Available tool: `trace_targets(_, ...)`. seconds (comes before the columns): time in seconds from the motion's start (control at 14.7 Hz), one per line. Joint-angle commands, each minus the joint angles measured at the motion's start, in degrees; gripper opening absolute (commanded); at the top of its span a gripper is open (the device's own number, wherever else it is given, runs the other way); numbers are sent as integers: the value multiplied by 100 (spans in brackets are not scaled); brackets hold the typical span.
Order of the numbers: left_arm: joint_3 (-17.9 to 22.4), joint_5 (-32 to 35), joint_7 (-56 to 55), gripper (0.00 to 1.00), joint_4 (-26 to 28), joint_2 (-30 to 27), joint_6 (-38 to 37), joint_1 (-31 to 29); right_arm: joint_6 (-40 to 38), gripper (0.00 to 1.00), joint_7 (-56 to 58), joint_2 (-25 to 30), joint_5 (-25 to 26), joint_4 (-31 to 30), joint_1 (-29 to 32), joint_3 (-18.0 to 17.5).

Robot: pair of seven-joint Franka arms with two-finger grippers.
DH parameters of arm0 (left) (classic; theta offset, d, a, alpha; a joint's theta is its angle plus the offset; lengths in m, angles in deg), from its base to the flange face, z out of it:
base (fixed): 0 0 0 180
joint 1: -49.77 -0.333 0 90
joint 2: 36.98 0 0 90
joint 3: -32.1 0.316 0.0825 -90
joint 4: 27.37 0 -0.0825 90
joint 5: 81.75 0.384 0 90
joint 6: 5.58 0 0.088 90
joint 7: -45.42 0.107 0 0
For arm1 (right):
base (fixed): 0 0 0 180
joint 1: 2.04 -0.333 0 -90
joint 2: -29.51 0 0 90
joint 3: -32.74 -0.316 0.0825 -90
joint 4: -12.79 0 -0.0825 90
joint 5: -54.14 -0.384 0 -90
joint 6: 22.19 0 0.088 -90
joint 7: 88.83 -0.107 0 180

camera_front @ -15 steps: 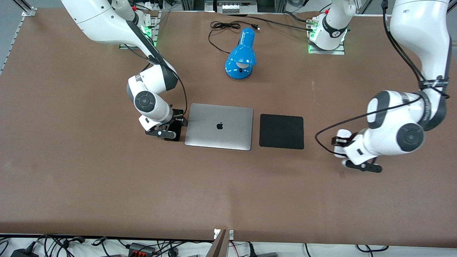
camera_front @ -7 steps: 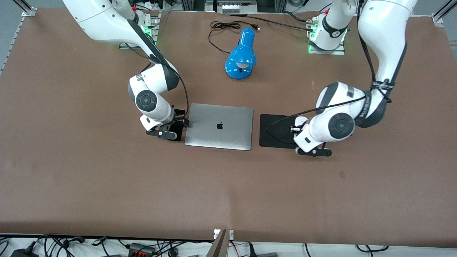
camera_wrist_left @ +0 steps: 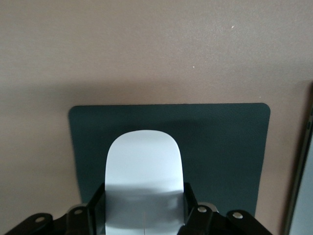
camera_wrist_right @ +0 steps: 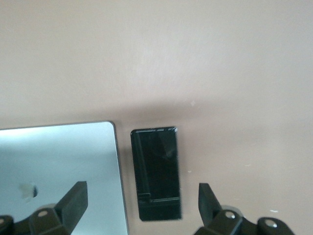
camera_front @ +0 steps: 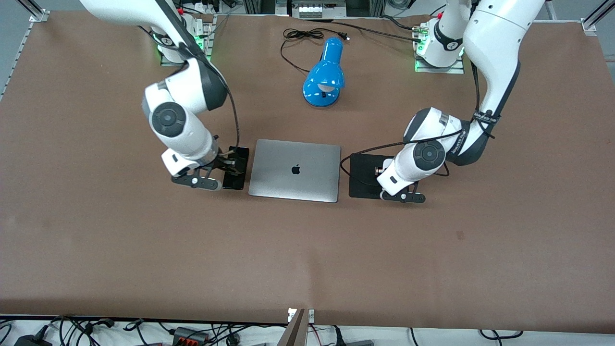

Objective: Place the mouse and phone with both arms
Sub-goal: 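Lower the phone beside the laptop and open the right gripper, then lower the mouse onto the mouse pad while the right gripper withdraws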

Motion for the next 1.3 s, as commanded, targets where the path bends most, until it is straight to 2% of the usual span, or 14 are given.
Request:
trace_targets(0.0, -16, 143, -197, 41, 561, -152, 712, 28, -1090, 100, 835, -70, 108, 1110, 243, -19)
trace_targets(0.2, -16, 143, -224, 41, 659, -117, 933, 72, -1881, 100, 1468, -35, 363, 1902, 638, -19)
trace_targets(0.41, -16, 143, -242, 41, 668, -108, 951, 90, -2534, 100, 2138, -44, 346, 2580, 1147, -19)
trace_targets(0.55, -16, 143, -233, 41, 668, -99, 951, 90, -2535, 100, 2165, -35, 320, 2599, 1465, -28)
trace_targets(0.82, -16, 309, -233, 41, 694, -64, 1205, 98, -2535, 100, 2209, 202, 346, 2608, 1580, 25)
trace_targets(0.95, -16, 336, -233, 41, 860, -20, 1520, 98, -2526, 100, 2383, 211, 276, 2617, 1528, 409)
trace_targets(1.09, -16, 336, -233, 44, 975, -29, 1768, 81, -2482, 100, 2726, 290, -118, 2643, 1519, 665)
trace_targets(1.16, -16, 336, -233, 57, 993, -29, 1768, 81, -2482, 100, 2910, 325, -259, 2643, 1510, 876)
trace_targets(1.23, -16, 336, -233, 79, 1002, -29, 1768, 72, -2482, 100, 3147, 343, -260, 2643, 1501, 973)
